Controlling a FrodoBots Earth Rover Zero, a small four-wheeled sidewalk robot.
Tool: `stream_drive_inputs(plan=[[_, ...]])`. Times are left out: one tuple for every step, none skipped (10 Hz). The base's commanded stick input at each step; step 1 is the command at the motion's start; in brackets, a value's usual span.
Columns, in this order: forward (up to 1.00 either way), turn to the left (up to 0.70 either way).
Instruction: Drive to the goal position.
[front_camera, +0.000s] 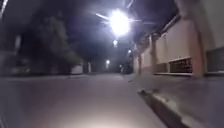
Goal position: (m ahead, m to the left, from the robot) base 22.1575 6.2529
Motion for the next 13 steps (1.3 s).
stream_drive_inputs(plan=[[0.7,0.0],[0.7,-0.25],[0.7,-0.35],[0.7,-0.35],[0.7,-0.04],[0.7,0.0],[0.7,-0.15],[0.7,-0.35],[0.7,-0.35],[0.7,-0.35],[0.7,-0.35],[0.7,-0.35],[0.7,-0.24]])
